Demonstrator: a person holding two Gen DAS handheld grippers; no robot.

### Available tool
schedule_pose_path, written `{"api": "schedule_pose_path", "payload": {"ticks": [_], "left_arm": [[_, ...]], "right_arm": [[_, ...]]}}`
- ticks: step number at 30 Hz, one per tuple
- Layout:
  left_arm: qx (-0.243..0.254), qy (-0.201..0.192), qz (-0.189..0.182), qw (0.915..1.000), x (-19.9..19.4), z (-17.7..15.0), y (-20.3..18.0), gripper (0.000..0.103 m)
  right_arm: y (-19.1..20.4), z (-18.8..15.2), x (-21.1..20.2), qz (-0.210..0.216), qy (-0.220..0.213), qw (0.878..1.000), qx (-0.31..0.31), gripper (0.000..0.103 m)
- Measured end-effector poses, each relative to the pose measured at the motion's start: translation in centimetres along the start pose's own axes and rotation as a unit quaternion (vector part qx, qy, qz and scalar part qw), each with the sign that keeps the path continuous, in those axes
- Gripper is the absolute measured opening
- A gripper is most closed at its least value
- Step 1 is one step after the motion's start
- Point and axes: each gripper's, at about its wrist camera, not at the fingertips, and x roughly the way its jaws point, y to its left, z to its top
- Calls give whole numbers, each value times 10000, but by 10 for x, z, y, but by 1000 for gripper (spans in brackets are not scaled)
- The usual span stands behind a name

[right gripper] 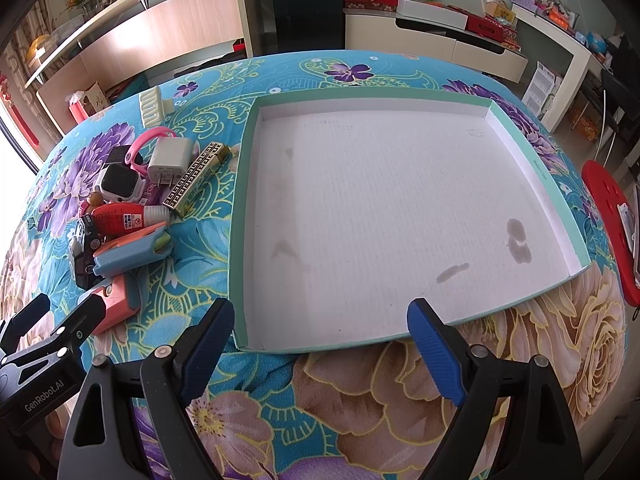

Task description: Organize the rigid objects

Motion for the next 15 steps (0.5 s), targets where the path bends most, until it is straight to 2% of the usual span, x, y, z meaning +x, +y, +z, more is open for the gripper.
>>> {"api": "schedule_pose_path", "payload": {"ticks": [9, 15], "left_arm": [[-18, -23, -9, 10000, -3, 3, -1, 103], [-48, -125, 60, 9999, -20, 16, 1, 103]], "right_arm": [[1, 0, -2, -19, -9, 10000, -21, 89], [3, 4, -15, -10, -196, 9998, -28, 89]]}}
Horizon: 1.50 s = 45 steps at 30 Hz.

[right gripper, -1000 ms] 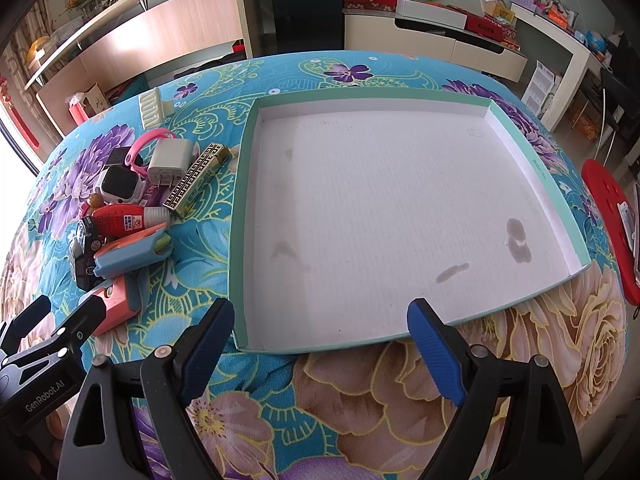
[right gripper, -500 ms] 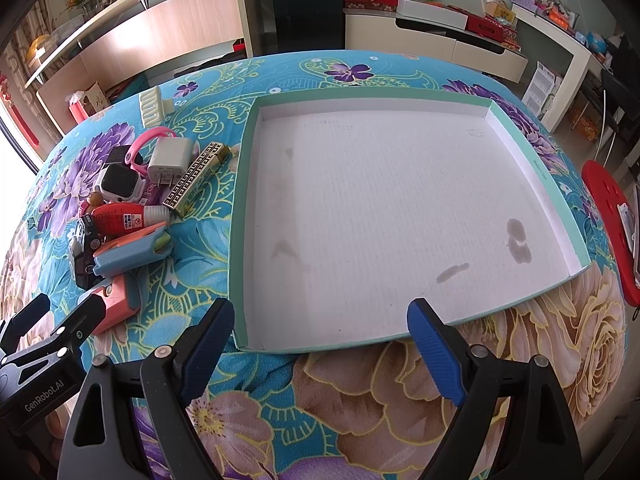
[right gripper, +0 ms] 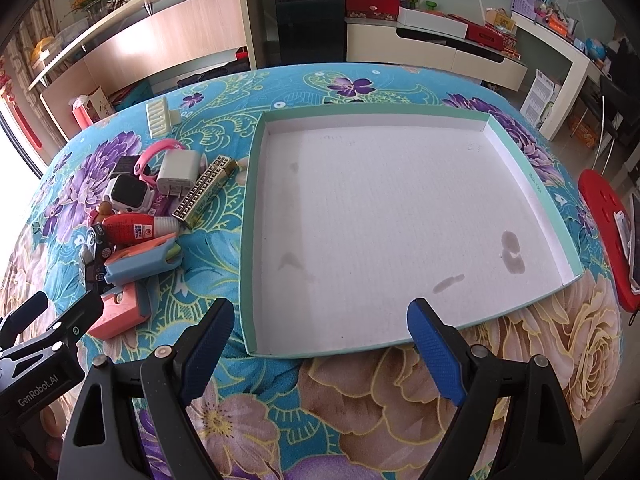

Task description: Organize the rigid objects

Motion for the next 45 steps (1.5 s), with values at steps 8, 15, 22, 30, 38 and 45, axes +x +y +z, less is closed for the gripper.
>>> {"api": "schedule_pose_path", "payload": {"ticks": [8, 15, 22, 30, 38, 45], "left_arm": [[15, -45, 234, 9997, -13, 20, 8, 103], [-20, 168, 225, 9996, 6, 18, 7, 103], [158, 366, -5, 9992, 26, 5, -6, 103], [401, 599, 22, 9974, 46, -5, -25, 103], [554, 655, -10, 9963, 49, -10, -30, 86], [601, 689, -287, 9954, 46, -18, -30, 75]], "right_arm": [[15, 23, -32, 290, -353, 9989, -82, 89], [37, 53, -31, 700, -339, 9969, -109, 89], [56, 67, -6, 969, -73, 9951, -187, 89], [53, 59, 22, 1061, 215, 9941, -22, 89], [49, 54, 27, 1061, 275, 9940, 58, 89], [50, 52, 28, 1058, 298, 9939, 50, 89]]}}
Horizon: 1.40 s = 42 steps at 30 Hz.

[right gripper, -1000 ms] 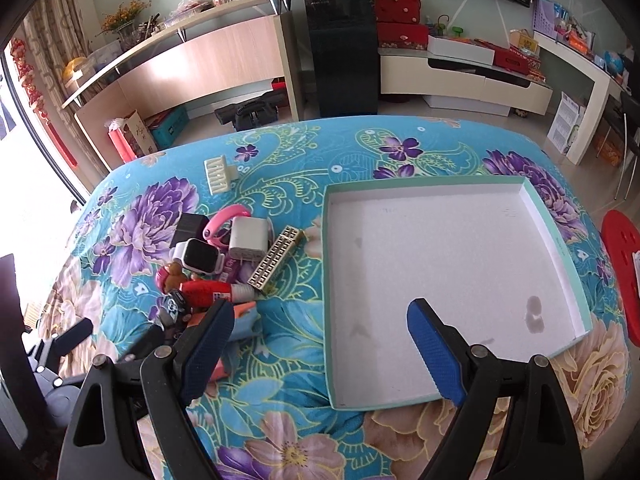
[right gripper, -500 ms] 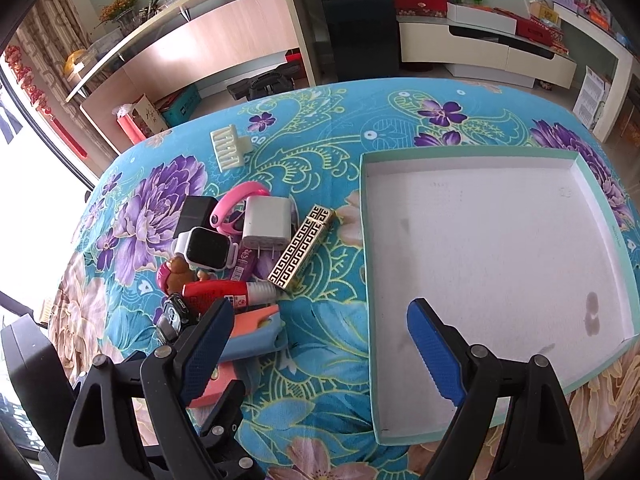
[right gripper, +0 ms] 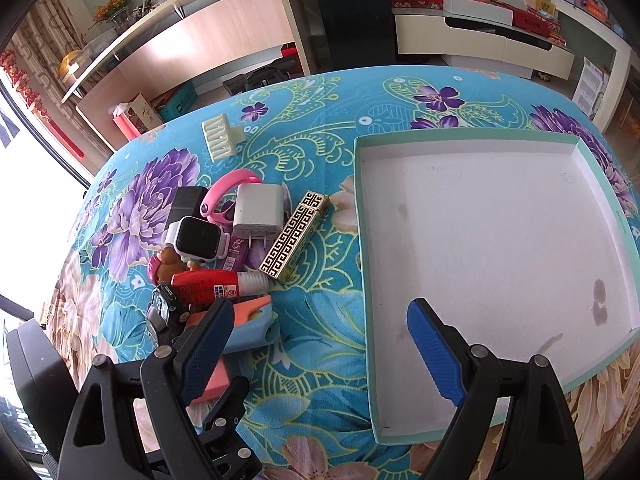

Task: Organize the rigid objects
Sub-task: 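Grasp the pink-and-blue block with the left tool while the right tool grasps the orange-and-blue block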

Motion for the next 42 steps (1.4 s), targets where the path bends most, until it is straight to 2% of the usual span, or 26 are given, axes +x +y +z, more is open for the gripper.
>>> {"api": "schedule_pose_path", "payload": {"ticks": [4, 18, 30, 34, 42], "left_arm": [[-89, -3, -120, 9999, -4, -3, 7, 75], [-860, -271, 278, 9955, -28, -5, 63, 75], [-1453, -323, 715, 9863, -32, -12, 102, 75], [-1491, -291, 722, 9858, -31, -14, 105, 75], [-1504, -204, 717, 9858, -26, -14, 105, 75]], "right_arm": [[2, -1, 4, -11, 38, 10000, -40, 89], [13, -4, 8, -27, 93, 9996, -257, 89], [48, -18, 22, 198, 329, 9947, -951, 89], [57, -23, 31, 259, 472, 9925, -1096, 89], [64, -31, 55, 67, 730, 9894, -1255, 89]]}}
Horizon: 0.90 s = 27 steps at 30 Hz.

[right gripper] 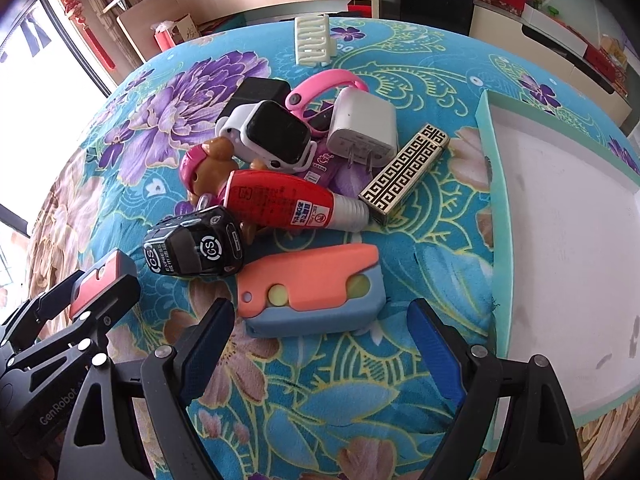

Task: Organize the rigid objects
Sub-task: 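Grasp the pink-and-blue block with the left tool while the right tool grasps the orange-and-blue block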

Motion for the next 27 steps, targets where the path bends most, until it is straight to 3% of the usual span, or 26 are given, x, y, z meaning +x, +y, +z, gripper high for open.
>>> {"api": "schedule_pose_path", "payload": {"ticks": [10, 15, 27], "left_arm": [[-12, 75, 9, 10000, 5, -1, 1, 75], [0, 65, 16, 10000, 4, 0, 0, 75], [80, -83, 19, 9999, -5, 2, -4, 75]], "right_arm": [[11, 2, 10, -350, -113, 9990, -246, 87], [10, 2, 5, -313, -192, 9990, -260, 71], [3, 3, -14, -193, -413, 9989, -136, 71]]}}
